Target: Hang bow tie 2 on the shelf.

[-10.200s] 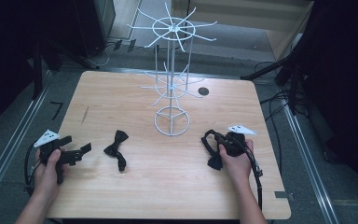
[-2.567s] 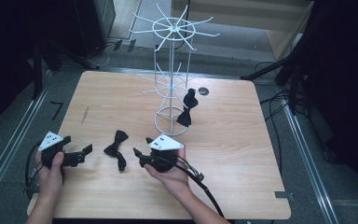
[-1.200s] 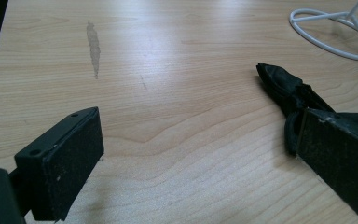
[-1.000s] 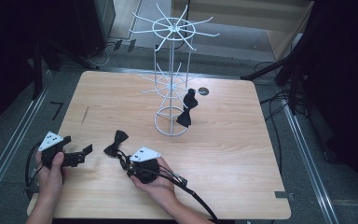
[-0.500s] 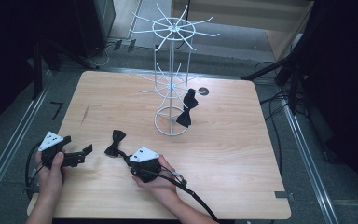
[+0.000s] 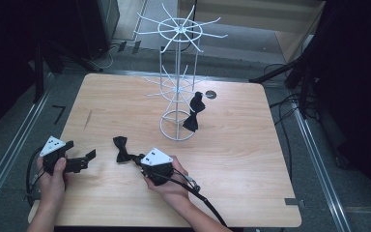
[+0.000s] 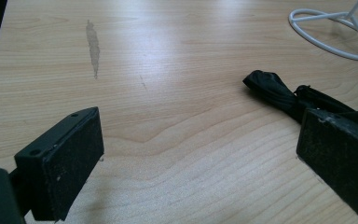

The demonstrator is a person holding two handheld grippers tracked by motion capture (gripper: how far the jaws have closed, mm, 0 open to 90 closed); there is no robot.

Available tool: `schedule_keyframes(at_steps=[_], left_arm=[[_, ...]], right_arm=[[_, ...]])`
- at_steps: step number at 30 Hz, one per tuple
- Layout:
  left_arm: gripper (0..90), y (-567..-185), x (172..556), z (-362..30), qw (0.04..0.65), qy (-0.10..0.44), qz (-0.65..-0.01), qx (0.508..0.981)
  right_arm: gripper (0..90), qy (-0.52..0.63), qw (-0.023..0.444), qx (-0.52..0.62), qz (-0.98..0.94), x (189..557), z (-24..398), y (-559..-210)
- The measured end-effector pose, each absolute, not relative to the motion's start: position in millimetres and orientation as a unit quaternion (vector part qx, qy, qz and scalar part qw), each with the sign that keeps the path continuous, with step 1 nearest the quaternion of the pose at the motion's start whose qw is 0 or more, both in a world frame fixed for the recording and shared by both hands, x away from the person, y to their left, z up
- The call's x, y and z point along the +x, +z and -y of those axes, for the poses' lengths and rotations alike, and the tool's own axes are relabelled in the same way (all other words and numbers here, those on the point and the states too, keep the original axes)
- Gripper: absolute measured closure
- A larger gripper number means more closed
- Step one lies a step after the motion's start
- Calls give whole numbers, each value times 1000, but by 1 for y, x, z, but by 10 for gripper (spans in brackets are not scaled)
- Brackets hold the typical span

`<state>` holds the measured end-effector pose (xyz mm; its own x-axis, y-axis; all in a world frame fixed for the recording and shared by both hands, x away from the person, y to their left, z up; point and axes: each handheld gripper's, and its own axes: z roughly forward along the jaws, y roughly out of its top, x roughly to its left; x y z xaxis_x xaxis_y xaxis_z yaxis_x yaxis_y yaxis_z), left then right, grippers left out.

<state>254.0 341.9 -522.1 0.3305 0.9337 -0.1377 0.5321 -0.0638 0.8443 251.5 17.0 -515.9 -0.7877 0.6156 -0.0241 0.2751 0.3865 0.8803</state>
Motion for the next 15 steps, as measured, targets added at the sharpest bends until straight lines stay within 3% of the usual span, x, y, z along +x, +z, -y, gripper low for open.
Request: schedule_keyframes(at_steps=[15], left_arm=[[14,-522,254,-342,433,231,-530,691]], right_arm=[[804,499,225,268,-793,256,7,-495]])
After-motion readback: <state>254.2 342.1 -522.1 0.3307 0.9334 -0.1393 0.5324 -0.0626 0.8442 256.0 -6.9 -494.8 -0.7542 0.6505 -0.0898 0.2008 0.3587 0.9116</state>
